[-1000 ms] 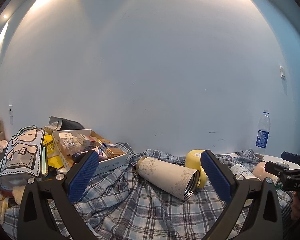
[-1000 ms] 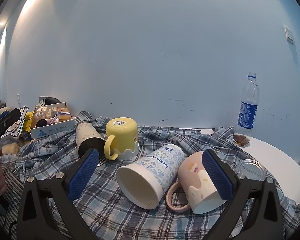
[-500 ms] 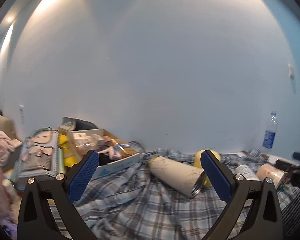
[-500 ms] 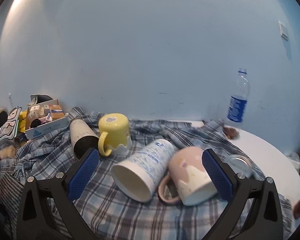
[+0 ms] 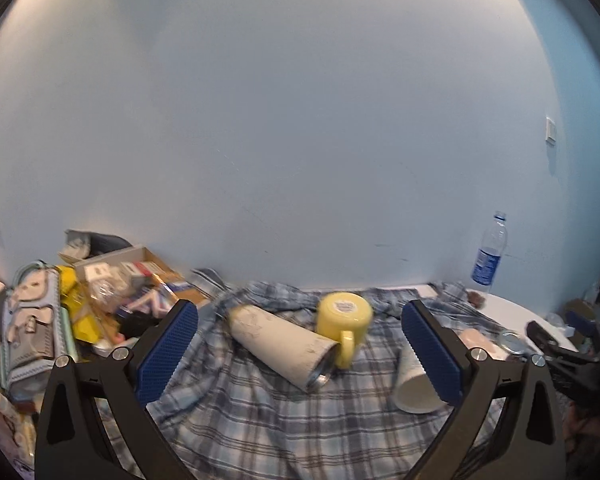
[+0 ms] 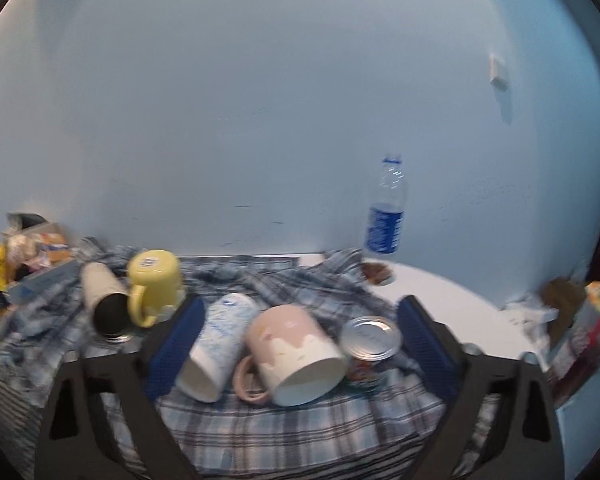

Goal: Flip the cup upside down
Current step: 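Move the right tool toward the white-and-blue paper cup lying on its side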

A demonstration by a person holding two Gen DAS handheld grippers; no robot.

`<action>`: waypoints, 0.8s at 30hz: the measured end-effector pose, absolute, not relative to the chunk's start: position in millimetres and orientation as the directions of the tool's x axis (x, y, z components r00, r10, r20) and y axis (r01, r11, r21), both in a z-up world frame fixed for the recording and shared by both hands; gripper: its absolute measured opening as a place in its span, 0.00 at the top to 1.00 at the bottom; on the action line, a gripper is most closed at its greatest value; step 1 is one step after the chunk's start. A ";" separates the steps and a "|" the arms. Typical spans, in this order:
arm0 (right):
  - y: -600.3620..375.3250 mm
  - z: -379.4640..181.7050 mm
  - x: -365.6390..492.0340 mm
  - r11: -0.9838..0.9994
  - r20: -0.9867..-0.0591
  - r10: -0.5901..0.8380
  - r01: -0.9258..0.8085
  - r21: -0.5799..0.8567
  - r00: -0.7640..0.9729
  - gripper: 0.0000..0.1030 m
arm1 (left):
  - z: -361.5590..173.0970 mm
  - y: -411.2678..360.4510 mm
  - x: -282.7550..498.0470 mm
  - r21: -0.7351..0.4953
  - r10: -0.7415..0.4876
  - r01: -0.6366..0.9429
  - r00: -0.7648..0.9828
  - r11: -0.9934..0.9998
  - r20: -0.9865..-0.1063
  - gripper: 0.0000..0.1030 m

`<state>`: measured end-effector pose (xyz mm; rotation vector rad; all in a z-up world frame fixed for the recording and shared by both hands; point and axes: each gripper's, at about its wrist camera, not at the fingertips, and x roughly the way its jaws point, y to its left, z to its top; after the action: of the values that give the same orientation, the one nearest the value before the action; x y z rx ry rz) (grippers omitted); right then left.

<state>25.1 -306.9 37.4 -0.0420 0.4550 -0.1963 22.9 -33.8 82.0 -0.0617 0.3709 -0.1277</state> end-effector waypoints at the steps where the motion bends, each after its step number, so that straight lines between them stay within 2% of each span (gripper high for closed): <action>1: -305.6 35.2 30.0 0.976 -0.441 -0.218 0.192 -0.103 0.870 0.29 | 81.2 -40.3 27.2 -0.087 -0.149 0.125 0.915 0.988 -0.376 0.00; 2: -305.3 33.3 35.3 0.977 -0.459 -0.212 0.185 -0.104 0.863 0.32 | 80.0 -45.8 30.5 -0.086 -0.153 0.130 0.909 0.988 -0.388 0.00; 4: -310.1 28.3 45.3 0.988 -0.504 -0.151 0.143 -0.055 0.851 0.46 | 75.9 -57.9 37.6 -0.079 -0.155 0.134 0.902 0.988 -0.402 0.00; 7: -319.0 20.4 58.2 0.993 -0.548 -0.096 0.121 0.010 0.831 0.60 | 70.7 -68.1 47.2 -0.073 -0.157 0.139 0.895 0.988 -0.417 0.00; 11: -326.4 12.0 70.7 0.989 -0.569 -0.078 0.135 0.059 0.818 0.60 | 69.7 -73.4 62.2 -0.022 -0.142 0.148 0.886 0.989 -0.442 0.00; 13: -328.5 6.1 70.4 0.989 -0.561 -0.070 0.130 0.067 0.825 0.60 | 64.9 -79.5 73.9 -0.056 -0.199 0.197 0.848 0.979 -0.491 0.00; 15: -328.2 -0.2 70.7 0.989 -0.566 -0.087 0.138 0.047 0.820 0.60 | 54.8 -94.9 88.2 -0.082 -0.260 0.259 0.792 0.962 -0.552 0.05; 16: -328.8 -2.7 71.7 0.990 -0.574 -0.083 0.132 0.046 0.815 0.60 | 49.7 -102.8 93.7 -0.079 -0.256 0.259 0.780 0.963 -0.571 0.12; 17: -329.7 -3.4 71.9 0.991 -0.577 -0.076 0.127 0.049 0.813 0.60 | 44.7 -110.5 99.6 -0.077 -0.255 0.262 0.765 0.962 -0.591 0.14; 24: -337.7 -6.9 65.4 0.985 -0.546 -0.143 0.174 0.004 0.825 0.58 | 15.1 -166.3 129.5 -0.048 -0.300 0.370 0.663 0.928 -0.686 0.14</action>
<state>65.4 -337.7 -6.9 0.0543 0.5759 -0.1684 129.5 -166.3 15.1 0.0983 0.7564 -0.3794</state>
